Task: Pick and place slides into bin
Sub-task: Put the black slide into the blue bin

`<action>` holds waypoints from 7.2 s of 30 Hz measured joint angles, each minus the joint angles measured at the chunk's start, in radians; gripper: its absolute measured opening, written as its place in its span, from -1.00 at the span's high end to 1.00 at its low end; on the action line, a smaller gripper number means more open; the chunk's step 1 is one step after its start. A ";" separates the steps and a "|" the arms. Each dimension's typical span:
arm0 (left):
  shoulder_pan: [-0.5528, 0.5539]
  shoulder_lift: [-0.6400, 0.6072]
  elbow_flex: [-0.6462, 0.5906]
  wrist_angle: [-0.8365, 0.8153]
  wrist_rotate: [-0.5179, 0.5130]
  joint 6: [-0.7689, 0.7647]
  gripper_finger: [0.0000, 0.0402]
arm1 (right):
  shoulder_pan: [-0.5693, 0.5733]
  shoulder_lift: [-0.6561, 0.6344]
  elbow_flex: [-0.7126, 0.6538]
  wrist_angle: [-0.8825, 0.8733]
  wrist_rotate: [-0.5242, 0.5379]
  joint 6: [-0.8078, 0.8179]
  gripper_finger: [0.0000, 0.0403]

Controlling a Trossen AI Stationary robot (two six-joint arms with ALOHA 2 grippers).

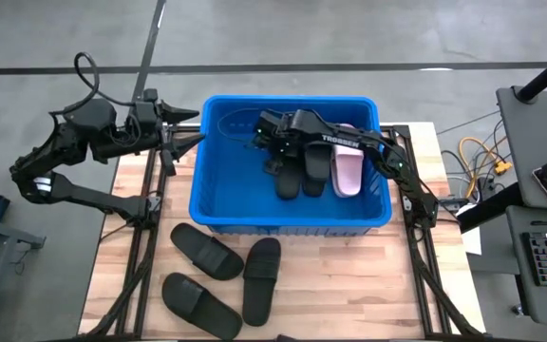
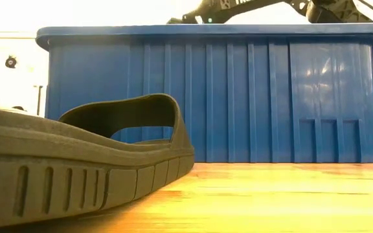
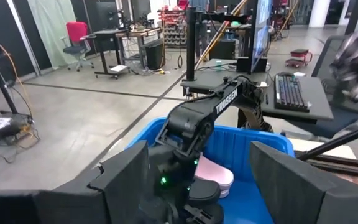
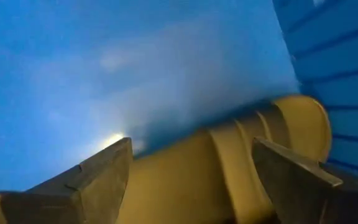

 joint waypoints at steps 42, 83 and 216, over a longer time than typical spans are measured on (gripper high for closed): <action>0.000 -0.181 -0.070 -0.025 0.149 0.003 -0.31 | 0.663 -0.217 0.177 0.741 0.376 0.030 -0.31; 0.000 -0.277 -0.151 0.005 0.152 -0.077 -0.31 | 0.818 0.230 0.173 0.008 0.297 0.386 -0.07; 0.000 -0.193 -0.213 0.279 -0.074 -0.126 -0.31 | -0.101 -0.279 -0.536 0.410 0.157 -0.559 0.94</action>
